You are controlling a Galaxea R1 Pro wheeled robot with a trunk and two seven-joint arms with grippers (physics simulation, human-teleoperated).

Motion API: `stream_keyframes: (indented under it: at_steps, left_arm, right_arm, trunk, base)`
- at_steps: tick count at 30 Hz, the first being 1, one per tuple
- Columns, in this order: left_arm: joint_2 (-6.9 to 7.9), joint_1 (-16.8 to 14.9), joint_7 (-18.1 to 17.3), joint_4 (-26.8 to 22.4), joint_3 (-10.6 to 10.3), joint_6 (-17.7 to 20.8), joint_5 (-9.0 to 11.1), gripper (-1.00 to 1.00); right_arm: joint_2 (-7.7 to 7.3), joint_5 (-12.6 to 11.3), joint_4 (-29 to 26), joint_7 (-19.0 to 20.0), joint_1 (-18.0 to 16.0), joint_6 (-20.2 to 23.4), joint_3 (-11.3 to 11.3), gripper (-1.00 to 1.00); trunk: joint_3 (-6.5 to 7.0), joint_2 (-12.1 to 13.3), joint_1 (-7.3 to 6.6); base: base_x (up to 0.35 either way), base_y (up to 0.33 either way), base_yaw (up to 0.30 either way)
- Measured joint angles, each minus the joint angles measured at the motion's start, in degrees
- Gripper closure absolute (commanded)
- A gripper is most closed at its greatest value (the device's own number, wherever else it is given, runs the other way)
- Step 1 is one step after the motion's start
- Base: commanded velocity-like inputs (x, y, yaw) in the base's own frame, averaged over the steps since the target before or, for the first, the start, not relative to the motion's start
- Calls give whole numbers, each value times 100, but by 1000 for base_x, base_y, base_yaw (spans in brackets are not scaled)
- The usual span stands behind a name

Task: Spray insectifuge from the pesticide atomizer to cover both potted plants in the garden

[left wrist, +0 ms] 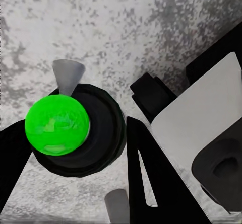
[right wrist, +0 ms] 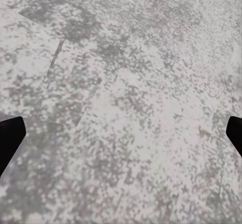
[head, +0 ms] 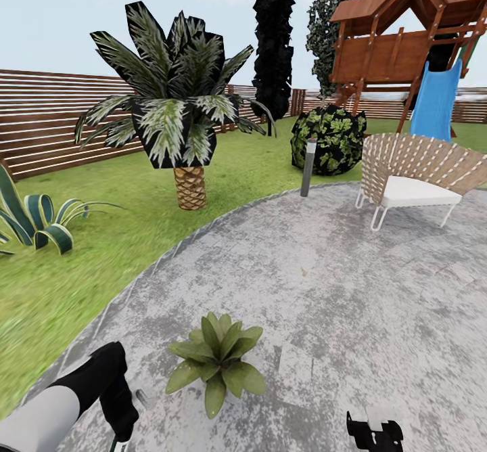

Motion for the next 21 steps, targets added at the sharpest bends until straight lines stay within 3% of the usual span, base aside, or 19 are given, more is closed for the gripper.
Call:
stream_keyframes:
  at_steps: [6,21]
  left_arm:
    - [-8,-31,-20,-91,16,-18,-242,100]
    - [-71,-79,-47,-313,-79,-32,-263,100]
  right_arm:
    - [0,2,0,0,-3,3,0,-100]
    - [0,8,2,0,-3,5,0,-100]
  trunk:
    - [0,0,0]
    - [0,0,0]
  base:
    - [0,0,0]
    - [0,0,0]
